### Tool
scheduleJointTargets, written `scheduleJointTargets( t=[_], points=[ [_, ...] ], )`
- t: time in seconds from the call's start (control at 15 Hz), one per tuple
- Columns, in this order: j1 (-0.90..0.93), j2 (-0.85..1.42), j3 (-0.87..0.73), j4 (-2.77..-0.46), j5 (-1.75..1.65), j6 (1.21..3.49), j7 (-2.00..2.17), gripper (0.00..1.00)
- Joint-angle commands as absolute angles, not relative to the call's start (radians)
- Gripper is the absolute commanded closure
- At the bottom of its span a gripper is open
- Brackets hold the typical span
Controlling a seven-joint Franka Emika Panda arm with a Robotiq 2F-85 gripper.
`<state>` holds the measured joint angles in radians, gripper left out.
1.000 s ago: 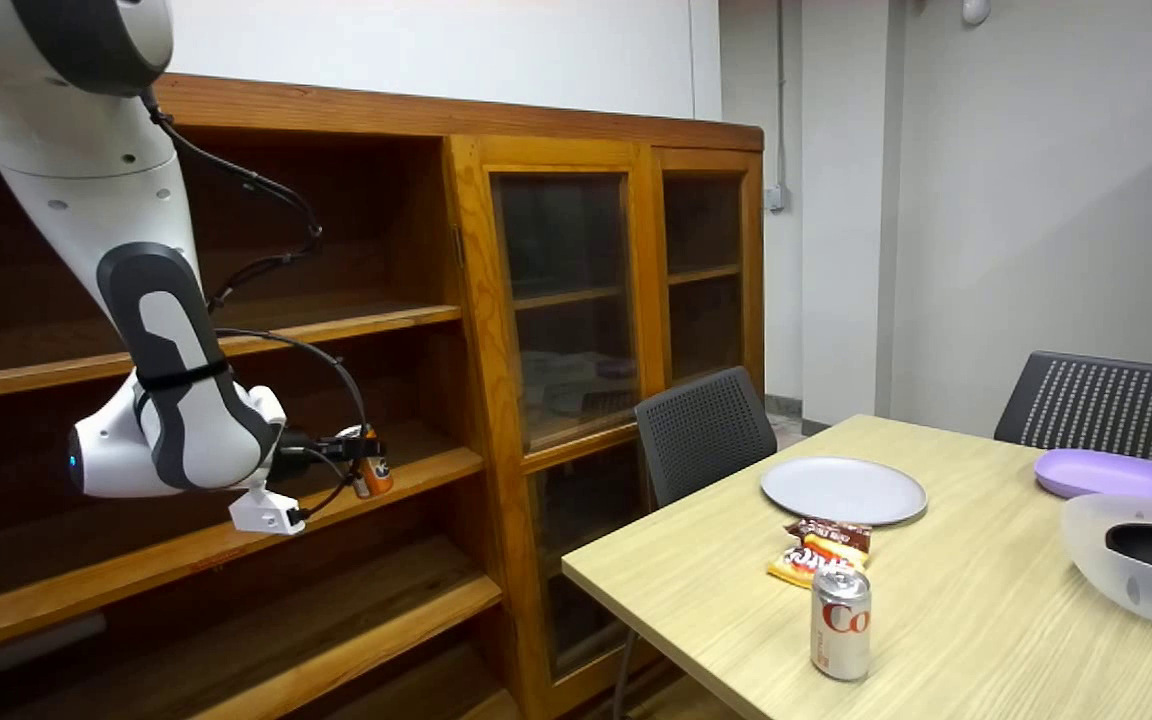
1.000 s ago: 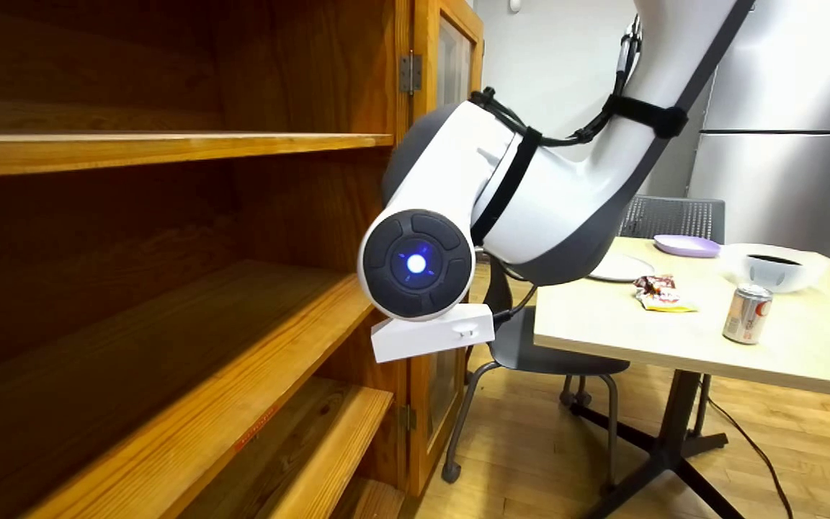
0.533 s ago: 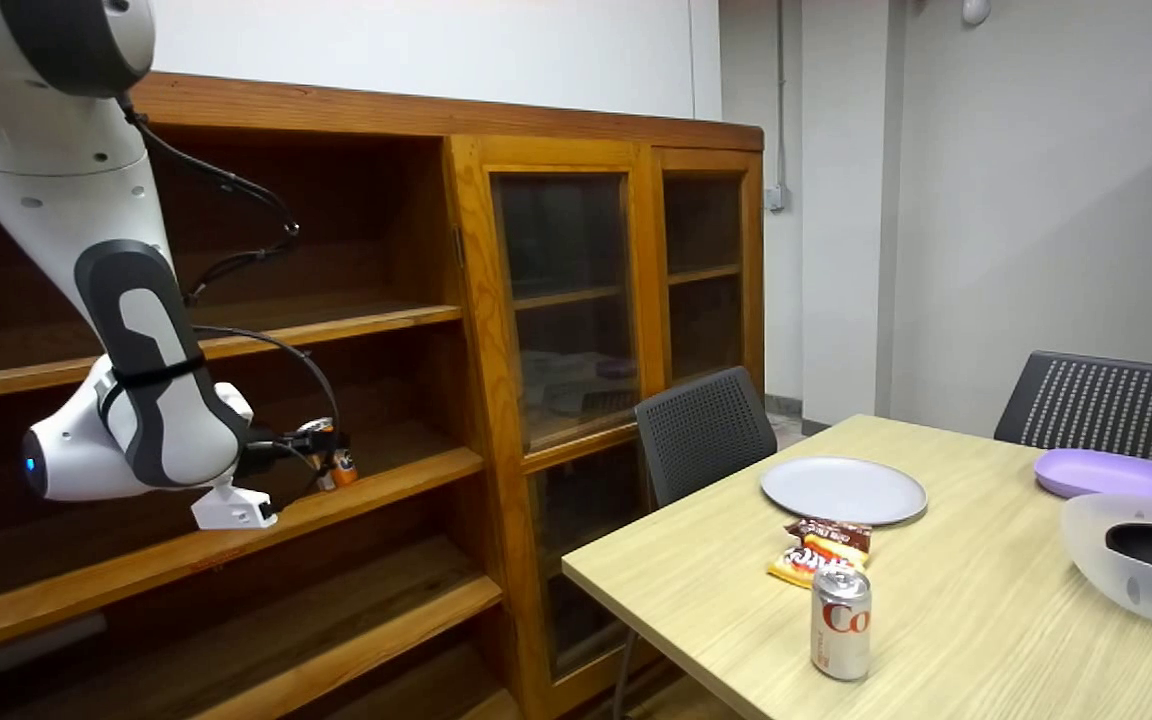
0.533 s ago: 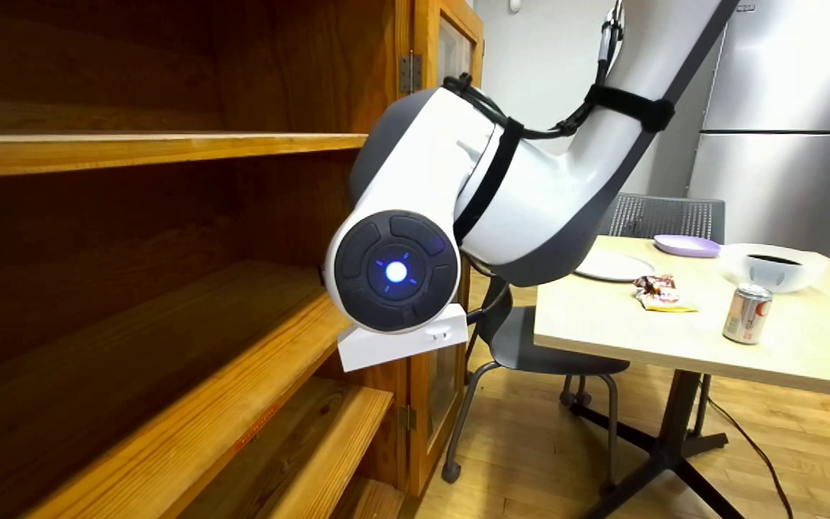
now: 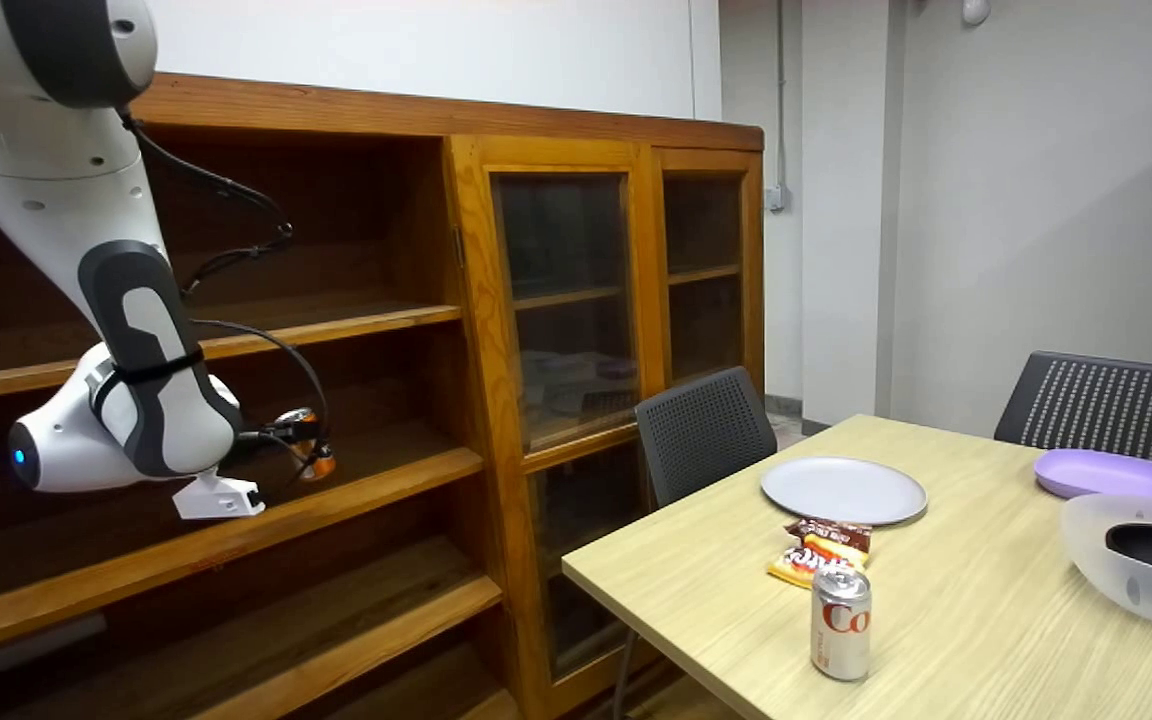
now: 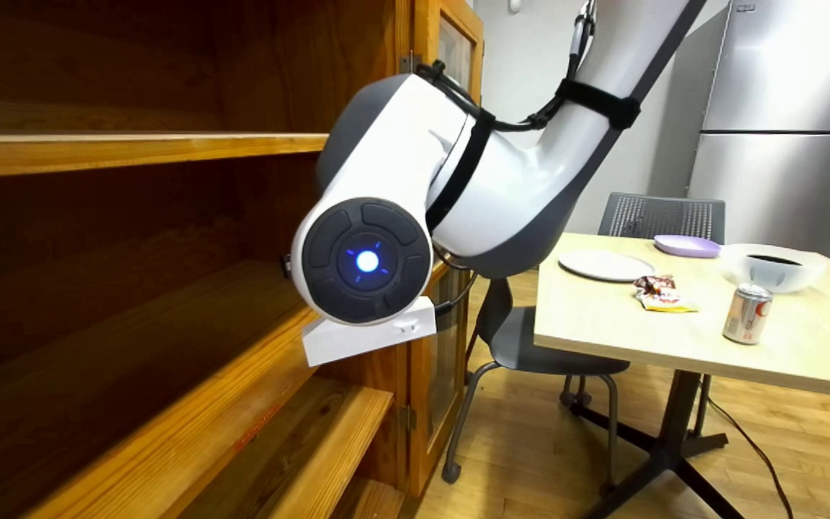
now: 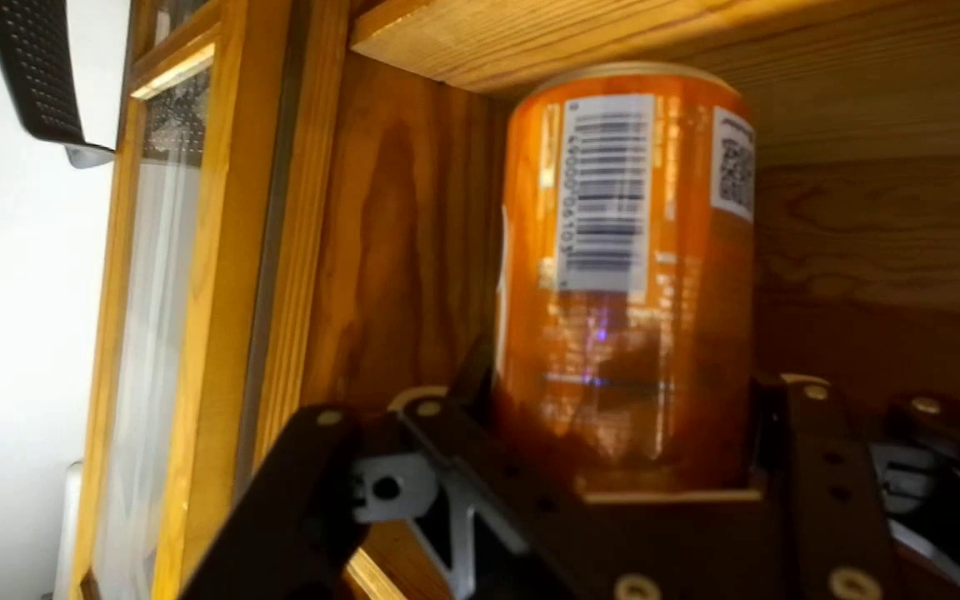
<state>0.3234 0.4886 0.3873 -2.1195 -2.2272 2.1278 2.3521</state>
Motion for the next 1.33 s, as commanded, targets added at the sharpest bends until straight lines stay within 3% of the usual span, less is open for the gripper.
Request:
scheduleJointTargets(
  t=[0.0,1.27],
  points=[
    [0.33,0.531,0.394,-2.042,-2.261,2.162,2.334,0.64],
    [0.339,0.738,0.387,-1.804,-2.283,2.27,2.25,0.64]
  ],
)
